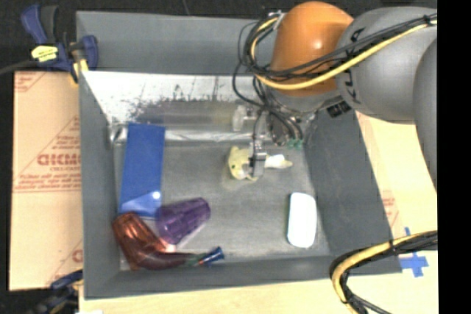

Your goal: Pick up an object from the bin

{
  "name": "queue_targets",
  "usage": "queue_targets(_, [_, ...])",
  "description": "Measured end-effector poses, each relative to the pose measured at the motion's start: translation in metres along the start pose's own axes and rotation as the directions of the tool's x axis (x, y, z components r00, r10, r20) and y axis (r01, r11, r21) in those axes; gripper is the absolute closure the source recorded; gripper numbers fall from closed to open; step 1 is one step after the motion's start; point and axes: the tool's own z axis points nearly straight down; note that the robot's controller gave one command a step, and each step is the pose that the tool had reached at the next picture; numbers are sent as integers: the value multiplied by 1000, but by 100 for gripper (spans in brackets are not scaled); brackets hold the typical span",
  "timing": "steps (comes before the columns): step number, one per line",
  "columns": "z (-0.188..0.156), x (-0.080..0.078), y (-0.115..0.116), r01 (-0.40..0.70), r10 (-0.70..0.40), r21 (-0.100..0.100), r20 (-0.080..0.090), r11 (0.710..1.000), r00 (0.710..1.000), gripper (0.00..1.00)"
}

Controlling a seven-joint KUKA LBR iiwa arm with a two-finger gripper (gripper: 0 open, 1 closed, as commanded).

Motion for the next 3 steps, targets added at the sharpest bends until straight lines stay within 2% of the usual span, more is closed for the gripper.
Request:
queue_targets(1, [17, 11, 17, -9, 9, -4, -6, 1000, 1000, 0])
queue_targets(2, [79, 6, 2, 171, -171, -2, 1, 985, 985, 0])
queue_targets(3, [63, -6, -27, 9, -9, -4, -1, 1000, 1000, 0])
